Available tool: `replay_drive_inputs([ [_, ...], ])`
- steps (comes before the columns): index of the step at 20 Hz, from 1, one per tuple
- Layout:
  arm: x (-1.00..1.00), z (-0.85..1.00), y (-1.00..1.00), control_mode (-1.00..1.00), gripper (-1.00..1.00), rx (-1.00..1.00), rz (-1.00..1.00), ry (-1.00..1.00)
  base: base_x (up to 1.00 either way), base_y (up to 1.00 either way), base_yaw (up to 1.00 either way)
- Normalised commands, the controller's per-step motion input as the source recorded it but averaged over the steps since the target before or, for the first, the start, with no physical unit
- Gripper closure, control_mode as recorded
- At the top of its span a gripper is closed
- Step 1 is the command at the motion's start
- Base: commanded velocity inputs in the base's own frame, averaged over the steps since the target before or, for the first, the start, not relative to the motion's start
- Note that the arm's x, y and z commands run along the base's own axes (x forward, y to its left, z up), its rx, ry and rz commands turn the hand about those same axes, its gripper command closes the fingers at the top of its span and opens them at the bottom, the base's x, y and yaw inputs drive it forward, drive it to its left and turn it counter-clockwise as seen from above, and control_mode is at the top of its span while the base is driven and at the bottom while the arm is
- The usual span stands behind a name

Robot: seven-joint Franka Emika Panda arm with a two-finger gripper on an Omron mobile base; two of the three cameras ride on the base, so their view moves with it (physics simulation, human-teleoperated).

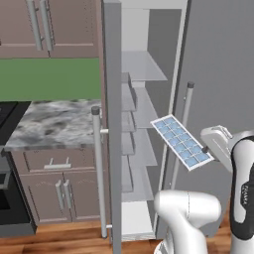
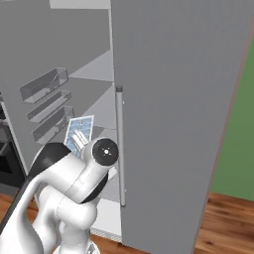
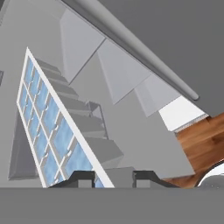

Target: The ice cube tray has been filled with water. Take the tray and place it in the freezer to make ice. Close the freezer door after placing the tray.

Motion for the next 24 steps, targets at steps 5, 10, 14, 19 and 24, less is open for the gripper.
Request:
replay_drive_inputs([
  [5, -0.09, 0.01, 0.15, -1.00, 1.00, -0.03, -0.08, 0.00, 0.00, 0.00, 0.00],
  [10, -0.25, 0.07, 0.11, -1.00, 1.00, 0.00, -0.07, 0.00, 0.00, 0.00, 0.00],
  [14, -0.41, 0.17, 0.24, -1.00, 1.00, 0.02, -0.02, -0.02, 0.00, 0.00, 0.00],
  [19, -0.30, 0.14, 0.33, -1.00, 1.00, 0.01, -0.01, -0.06, 0.00, 0.00, 0.00],
  [24, -0.02, 0.26, 0.28, -1.00, 1.00, 0.04, -0.11, -0.07, 0.00, 0.00, 0.00],
])
